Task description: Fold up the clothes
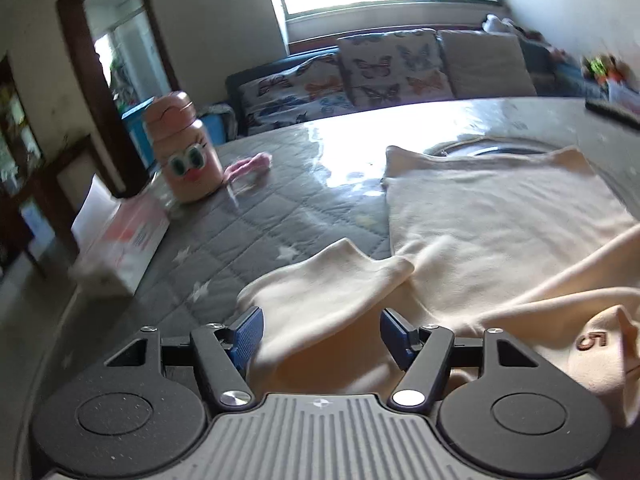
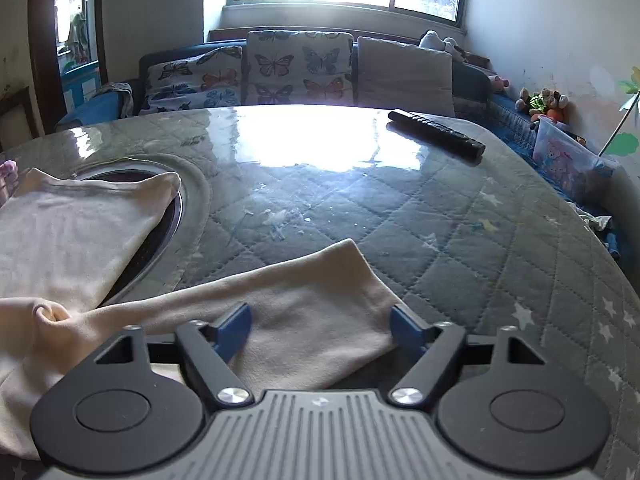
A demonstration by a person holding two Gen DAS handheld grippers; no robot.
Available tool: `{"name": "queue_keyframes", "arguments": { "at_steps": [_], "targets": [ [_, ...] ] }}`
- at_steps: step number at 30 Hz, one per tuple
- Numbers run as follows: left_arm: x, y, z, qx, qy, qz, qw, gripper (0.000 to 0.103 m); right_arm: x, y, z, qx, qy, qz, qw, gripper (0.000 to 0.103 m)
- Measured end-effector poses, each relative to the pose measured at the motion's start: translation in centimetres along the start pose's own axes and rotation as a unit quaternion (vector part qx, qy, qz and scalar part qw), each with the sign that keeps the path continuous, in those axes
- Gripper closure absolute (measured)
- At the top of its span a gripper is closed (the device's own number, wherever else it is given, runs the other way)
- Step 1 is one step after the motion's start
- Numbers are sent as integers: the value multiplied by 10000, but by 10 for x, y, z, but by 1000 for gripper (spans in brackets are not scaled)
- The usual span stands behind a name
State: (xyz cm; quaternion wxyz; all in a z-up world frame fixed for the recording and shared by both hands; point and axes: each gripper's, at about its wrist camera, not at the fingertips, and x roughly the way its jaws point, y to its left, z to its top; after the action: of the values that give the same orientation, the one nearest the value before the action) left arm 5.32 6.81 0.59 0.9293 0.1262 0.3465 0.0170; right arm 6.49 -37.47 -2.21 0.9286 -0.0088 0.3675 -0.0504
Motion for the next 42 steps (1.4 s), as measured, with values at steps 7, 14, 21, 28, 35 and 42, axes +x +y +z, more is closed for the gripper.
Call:
{"name": "queue_keyframes", "arguments": {
  "at_steps": [7,14,21,28,35,42],
  "targets": [
    [20,24,8,-425,62,97,9990,93,4,-1,-1,53,-20,26,10000,15],
    [19,84,5,-1727,-75,676,9826,98,8,-2,-1,68,-50,29,10000,10],
    [18,130,-21,-2405,211,1271,9621,94,10,-2,-1,70,-69,49,9999,8],
    [18,138,-40,-2381,551,1431,9591,90,12,-2,2,43,-47,80,9999,7],
    [-14,97,-38,-1689,333,777,9820,70,-4,7,6,-227,-102,292,9993,11],
    [-51,34,-25,-897,-60,-451,9949,60,-38,35,6,-650,-188,1043,9922,19]
  ]
}}
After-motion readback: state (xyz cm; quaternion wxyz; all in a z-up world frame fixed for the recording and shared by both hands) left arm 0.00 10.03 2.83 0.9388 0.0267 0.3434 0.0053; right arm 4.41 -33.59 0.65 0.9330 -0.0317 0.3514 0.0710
